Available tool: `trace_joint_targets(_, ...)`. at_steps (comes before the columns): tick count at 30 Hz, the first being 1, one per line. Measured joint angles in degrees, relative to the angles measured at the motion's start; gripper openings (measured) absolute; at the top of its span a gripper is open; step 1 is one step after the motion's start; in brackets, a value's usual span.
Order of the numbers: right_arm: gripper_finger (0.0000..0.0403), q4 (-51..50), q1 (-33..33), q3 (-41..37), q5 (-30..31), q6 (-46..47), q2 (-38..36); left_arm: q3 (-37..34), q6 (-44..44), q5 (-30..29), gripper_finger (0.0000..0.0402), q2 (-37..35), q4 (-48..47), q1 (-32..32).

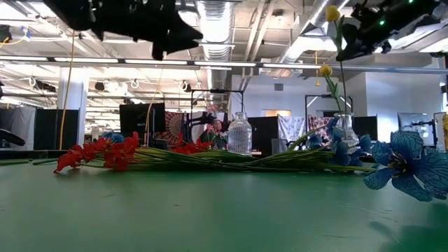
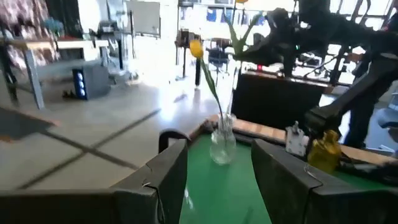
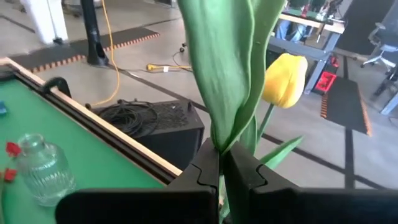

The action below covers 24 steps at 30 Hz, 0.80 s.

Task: Sort flowers into vase by color
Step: Put the right yellow flower into the right white transparent vase

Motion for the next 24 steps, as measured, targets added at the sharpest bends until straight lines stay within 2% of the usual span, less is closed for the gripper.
trace_joint_targets(7,0.0035,2.7,-0.6,-4.2,-0.1,3.0,1.6,-1.2,-3.0,4.4,0.0167,-0.7,-3.7,0.0)
trace_joint_targets(24,0.0084,2.0,-1.3,-5.9,0.3,4.8,4.8,-1.2,-3.6,5.4,0.0167,-0.7,-5.6,-1.0)
